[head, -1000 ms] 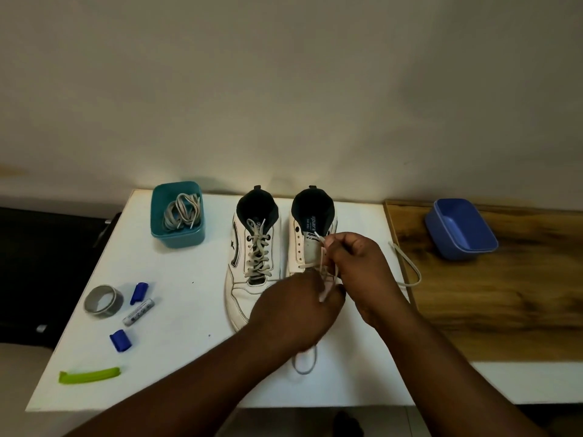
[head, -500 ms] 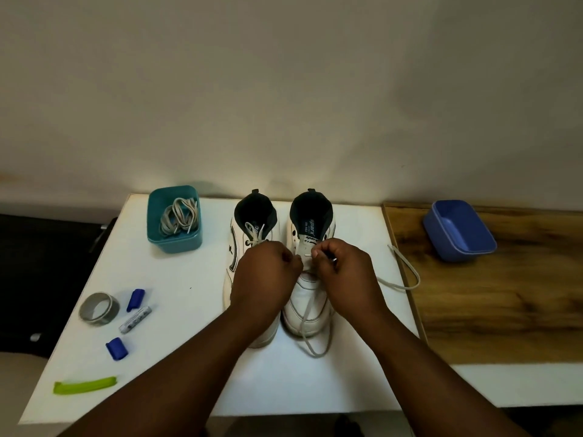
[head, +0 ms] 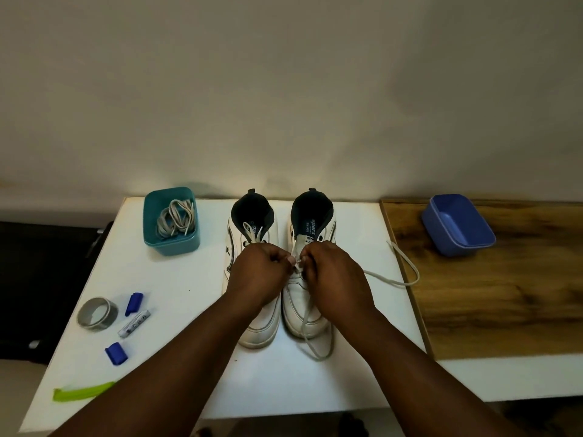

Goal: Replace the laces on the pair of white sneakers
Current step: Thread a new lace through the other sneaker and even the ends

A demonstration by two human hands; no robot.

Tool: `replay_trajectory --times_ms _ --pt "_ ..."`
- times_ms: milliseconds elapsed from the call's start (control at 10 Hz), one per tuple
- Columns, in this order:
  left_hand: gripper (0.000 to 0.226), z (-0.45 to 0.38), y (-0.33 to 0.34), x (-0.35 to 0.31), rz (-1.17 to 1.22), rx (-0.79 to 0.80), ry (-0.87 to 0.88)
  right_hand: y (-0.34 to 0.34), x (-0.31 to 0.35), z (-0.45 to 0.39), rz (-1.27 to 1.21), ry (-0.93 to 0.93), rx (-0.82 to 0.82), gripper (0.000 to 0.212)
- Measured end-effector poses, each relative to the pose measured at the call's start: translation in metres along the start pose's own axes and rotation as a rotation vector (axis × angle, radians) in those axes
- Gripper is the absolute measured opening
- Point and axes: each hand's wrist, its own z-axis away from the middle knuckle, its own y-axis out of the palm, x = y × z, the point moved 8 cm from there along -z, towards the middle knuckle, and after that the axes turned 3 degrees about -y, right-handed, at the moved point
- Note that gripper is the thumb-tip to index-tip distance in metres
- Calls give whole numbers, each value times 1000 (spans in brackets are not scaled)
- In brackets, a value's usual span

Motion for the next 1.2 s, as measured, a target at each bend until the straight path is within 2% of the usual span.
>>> replay_trajectory --times_ms 400,500,600,700,800,900,1000,1100,1200 --pt "18 2 -1 -4 1 5 36 2 7 0 95 -16 78 11" --pt "16 1 0 -6 -3 100 30 2 3 1 26 -6 16 13" --pt "9 2 0 -11 -104 116 79 3 -5 0 -221 40 -47 15" --pt "2 5 -2 -15 -208 46 156 4 -12 1 -420 119 -18 20" --pt "9 12 0 -25 -318 1 247 5 -14 2 -435 136 59 52" --pt "10 18 -6 -33 -397 -73 269 -1 -8 1 -308 43 88 56" --pt "18 21 -29 -33 199 -135 99 -10 -2 1 -162 -26 54 53" --pt "22 28 -47 -35 1314 -137 -148 -14 -2 1 -79 -53 50 50" --pt "29 34 -101 -44 1209 -372 26 -13 -1 4 -119 -54 78 51"
